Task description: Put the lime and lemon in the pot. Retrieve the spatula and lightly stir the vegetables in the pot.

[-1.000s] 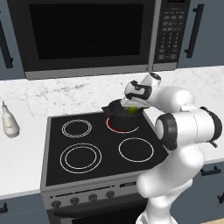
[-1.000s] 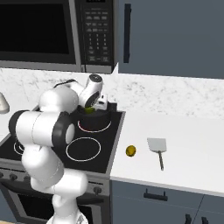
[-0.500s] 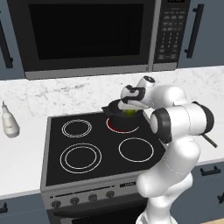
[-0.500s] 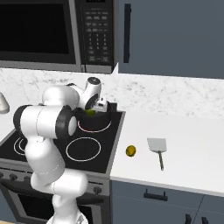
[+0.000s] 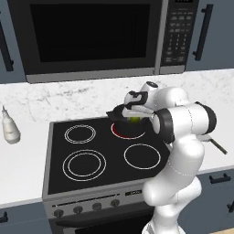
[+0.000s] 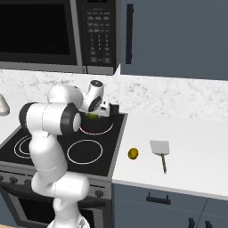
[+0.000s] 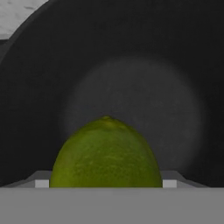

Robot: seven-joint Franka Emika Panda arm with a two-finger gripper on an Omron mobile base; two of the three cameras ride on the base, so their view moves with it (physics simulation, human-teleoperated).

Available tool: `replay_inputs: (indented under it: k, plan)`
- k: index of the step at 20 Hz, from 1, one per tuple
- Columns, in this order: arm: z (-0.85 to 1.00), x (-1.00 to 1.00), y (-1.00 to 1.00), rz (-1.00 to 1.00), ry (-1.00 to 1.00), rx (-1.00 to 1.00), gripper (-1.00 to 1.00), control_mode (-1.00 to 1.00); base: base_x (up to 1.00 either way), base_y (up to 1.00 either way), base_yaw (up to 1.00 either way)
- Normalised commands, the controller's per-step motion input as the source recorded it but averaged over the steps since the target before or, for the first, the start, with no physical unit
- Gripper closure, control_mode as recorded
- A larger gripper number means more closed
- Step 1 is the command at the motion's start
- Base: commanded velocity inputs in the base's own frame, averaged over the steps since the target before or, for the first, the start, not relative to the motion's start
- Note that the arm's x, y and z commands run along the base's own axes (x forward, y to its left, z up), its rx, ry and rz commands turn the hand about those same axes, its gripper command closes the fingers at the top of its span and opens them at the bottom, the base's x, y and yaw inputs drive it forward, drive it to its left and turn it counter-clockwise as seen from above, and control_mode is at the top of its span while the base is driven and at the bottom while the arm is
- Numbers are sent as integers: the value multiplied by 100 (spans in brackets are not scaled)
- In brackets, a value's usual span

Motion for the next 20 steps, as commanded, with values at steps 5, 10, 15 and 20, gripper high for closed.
replay_inputs:
  k: [5, 10, 15, 20]
  plan:
    - [-2, 2, 0, 0, 3, 0, -100, -100, 0, 0, 0]
    - [0, 0, 0, 0, 0, 0, -100, -100, 0, 0, 0]
    - [0, 0, 0, 0, 0, 0, -100, -100, 0, 0, 0]
    - [6, 0, 0, 0, -1, 0, -100, -100, 0, 0, 0]
